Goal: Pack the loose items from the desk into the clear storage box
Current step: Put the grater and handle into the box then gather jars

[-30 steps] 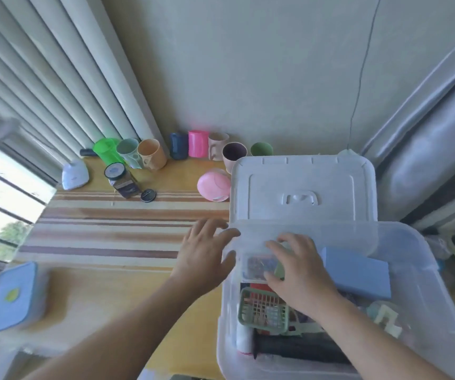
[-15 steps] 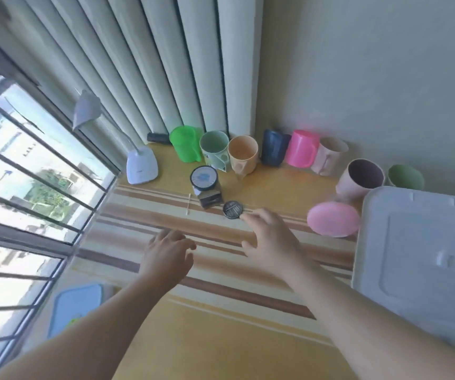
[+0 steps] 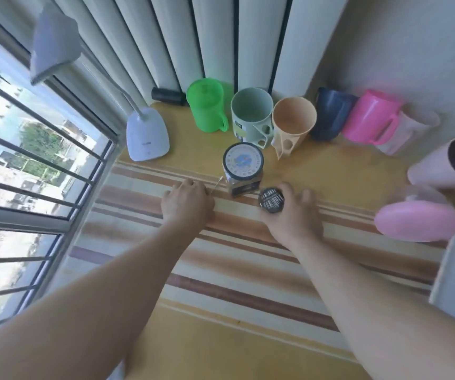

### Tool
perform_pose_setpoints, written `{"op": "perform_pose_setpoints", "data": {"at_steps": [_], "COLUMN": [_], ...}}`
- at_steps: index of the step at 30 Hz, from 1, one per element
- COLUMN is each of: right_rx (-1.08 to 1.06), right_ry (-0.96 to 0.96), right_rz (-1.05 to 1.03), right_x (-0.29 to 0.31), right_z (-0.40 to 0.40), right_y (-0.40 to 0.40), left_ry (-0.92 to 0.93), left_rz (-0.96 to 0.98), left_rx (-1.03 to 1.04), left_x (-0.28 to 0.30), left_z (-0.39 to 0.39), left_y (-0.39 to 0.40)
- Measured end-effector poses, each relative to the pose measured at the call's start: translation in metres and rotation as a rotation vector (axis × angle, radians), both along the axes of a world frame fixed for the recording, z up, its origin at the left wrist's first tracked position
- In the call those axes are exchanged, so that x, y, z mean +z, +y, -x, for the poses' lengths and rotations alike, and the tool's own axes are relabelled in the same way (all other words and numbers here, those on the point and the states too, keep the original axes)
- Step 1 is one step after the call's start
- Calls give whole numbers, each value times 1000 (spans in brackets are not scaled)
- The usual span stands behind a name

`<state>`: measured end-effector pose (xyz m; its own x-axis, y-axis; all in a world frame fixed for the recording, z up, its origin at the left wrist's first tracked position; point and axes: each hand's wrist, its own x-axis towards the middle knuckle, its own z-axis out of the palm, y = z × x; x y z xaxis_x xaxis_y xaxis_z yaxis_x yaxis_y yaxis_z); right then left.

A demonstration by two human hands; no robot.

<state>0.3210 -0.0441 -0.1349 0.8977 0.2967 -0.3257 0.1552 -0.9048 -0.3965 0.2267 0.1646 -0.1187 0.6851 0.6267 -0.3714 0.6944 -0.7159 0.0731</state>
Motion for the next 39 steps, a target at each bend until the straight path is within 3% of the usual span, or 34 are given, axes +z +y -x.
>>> {"op": "perform_pose_setpoints", "data": {"at_steps": [5, 9, 13, 18, 22, 25, 28, 33, 39], "right_rx": [2, 41, 251, 494, 351, 215, 127, -82, -83], "right_ry": [100, 233, 188, -83, -104, -39, -32, -90, -56], "right_rz": [-121, -287, -284, -221, -209, -212, -122, 21, 199], "right_x": [8, 30, 104, 210, 272, 279, 258, 208, 170], "right_z": [-3, -2, 4, 6, 17, 44, 69, 88, 81], "right_y": [-13, -42, -101, -240, -380, -481, -563, -660, -678], "left_ry": [49, -126, -352, -606, -755, -803, -756, -442, -199], "left_rz": [-72, -38, 43, 129, 164, 194, 205, 88, 49], "left_rx": [-191, -288, -339, -528, -585, -625, -739, -909, -948], "left_x": [9, 17, 40, 115, 176, 202, 209, 195, 186], "left_z": [26, 62, 73, 50, 41, 46, 56, 74, 74], "left_y": [-25, -58, -115, -228, -332, -407, -468, -538, -581]}}
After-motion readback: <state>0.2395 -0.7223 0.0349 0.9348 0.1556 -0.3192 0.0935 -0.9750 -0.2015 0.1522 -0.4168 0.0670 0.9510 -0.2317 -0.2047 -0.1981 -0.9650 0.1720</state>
